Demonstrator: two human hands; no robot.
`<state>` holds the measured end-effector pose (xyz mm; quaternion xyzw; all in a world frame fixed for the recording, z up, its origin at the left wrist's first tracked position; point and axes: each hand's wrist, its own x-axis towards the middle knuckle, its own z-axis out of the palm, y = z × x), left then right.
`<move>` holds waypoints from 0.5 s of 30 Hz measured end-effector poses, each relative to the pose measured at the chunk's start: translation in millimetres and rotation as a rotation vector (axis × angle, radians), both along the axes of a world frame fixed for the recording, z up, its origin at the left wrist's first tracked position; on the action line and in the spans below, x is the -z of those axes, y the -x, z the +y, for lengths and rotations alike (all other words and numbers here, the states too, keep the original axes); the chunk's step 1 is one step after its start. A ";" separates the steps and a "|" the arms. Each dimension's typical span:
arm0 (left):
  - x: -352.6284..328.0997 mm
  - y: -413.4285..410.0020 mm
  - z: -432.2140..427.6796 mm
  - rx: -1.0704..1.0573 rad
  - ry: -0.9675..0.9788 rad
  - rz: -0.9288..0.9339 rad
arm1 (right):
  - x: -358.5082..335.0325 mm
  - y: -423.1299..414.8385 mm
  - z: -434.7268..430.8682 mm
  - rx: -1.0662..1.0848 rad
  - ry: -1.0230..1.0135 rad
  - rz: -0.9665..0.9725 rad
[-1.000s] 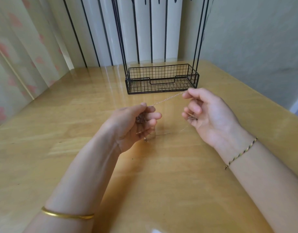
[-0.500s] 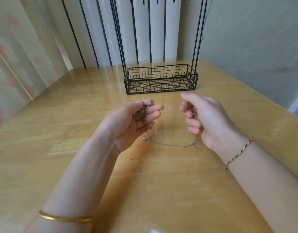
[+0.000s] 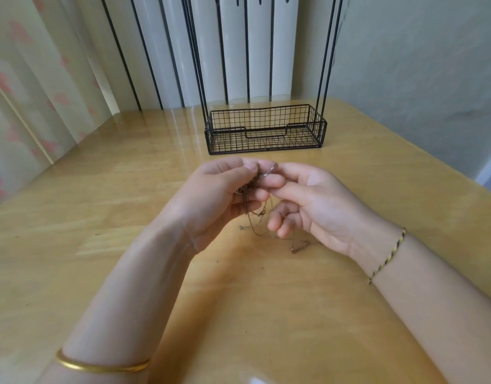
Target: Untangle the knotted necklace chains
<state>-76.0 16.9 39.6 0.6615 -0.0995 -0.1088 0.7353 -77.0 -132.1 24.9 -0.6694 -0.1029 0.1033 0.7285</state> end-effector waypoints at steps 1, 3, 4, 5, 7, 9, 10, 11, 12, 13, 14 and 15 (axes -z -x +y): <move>-0.2 0.0 0.2 -0.003 -0.009 -0.006 | 0.4 0.0 0.1 0.007 0.019 -0.016; -0.7 0.3 0.1 -0.026 -0.026 -0.020 | 0.7 -0.7 -0.5 0.057 0.027 -0.024; -0.9 0.6 -0.3 -0.050 -0.042 -0.035 | 0.1 -0.8 -1.2 0.088 0.022 -0.023; -0.7 1.0 -1.0 -0.086 -0.070 -0.059 | -0.2 -0.7 -1.8 0.127 0.021 -0.031; 0.4 0.9 -3.2 -0.189 -0.156 -0.126 | 0.1 -1.4 -2.4 0.229 0.057 -0.095; 2.0 -0.4 -4.8 -0.306 -0.210 -0.180 | 1.0 -3.3 -3.3 0.357 0.150 -0.186; 2.1 -1.2 -4.9 -0.356 -0.204 -0.185 | 1.5 -4.5 -4.1 0.411 0.198 -0.229; 2.0 -2.5 -4.2 -0.398 -0.173 -0.170 | 2.0 -5.8 -5.3 0.445 0.228 -0.257; 1.4 -3.9 -2.4 -0.431 -0.118 -0.138 | 2.1 -6.6 -6.4 0.462 0.231 -0.262; 1.0 -5.6 0.0 -0.456 -0.043 -0.094 | 2.0 -7.3 -7.7 0.465 0.205 -0.238; 0.7 -7.5 2.9 -0.469 0.047 -0.046 | 1.8 -8.2 -8.6 0.458 0.147 -0.187; 1.1 -9.4 5.9 -0.469 0.141 -0.001 | 1.5 -8.9 -9.3 0.442 0.061 -0.120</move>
